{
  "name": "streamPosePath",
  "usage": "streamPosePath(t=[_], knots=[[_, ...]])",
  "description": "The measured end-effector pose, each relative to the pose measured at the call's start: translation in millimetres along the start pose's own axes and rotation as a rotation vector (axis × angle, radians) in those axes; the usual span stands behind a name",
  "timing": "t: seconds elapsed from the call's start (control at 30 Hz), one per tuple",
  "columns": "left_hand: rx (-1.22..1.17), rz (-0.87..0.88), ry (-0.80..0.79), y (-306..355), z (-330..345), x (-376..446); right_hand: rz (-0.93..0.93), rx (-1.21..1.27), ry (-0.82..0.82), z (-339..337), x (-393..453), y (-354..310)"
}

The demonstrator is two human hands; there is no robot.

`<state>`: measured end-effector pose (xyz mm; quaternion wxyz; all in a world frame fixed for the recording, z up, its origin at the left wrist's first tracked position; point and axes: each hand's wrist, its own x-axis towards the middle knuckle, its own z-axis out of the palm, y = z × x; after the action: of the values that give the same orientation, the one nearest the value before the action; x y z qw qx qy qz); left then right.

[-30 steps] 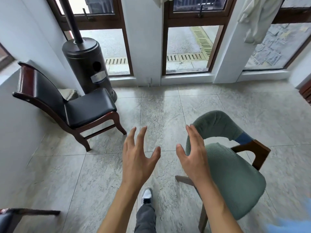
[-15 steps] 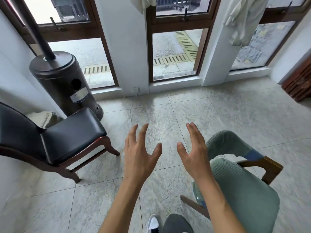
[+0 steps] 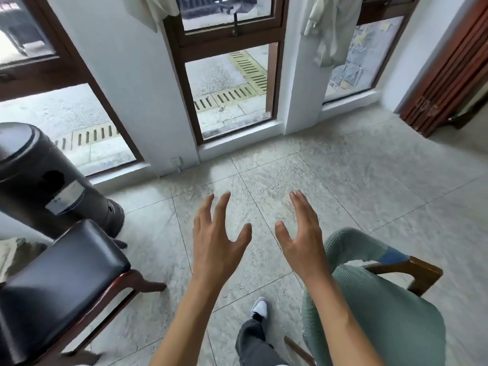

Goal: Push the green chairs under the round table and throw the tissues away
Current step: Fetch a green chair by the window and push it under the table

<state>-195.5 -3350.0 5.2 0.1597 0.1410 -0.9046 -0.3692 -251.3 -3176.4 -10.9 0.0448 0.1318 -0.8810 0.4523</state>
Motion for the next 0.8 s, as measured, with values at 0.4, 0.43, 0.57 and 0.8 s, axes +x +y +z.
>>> streamPosePath(t=[0.4,0.43,0.57,0.8], knots=[[-0.009,0.283,-0.262,78.0,109.6,159.0,0.241,0.016,0.315,-68.5,118.8,69.0],[-0.018,0.309,-0.290,87.3,119.3,164.9,0.264,0.012,0.348,-76.5,119.7,74.9],[-0.062,0.434,-0.410,123.3,156.1,177.4,0.356,-0.015,0.496,-106.7,114.2,94.6],[-0.150,0.658,-0.666,178.8,215.9,171.4,0.557,-0.100,0.779,-146.7,69.6,114.4]])
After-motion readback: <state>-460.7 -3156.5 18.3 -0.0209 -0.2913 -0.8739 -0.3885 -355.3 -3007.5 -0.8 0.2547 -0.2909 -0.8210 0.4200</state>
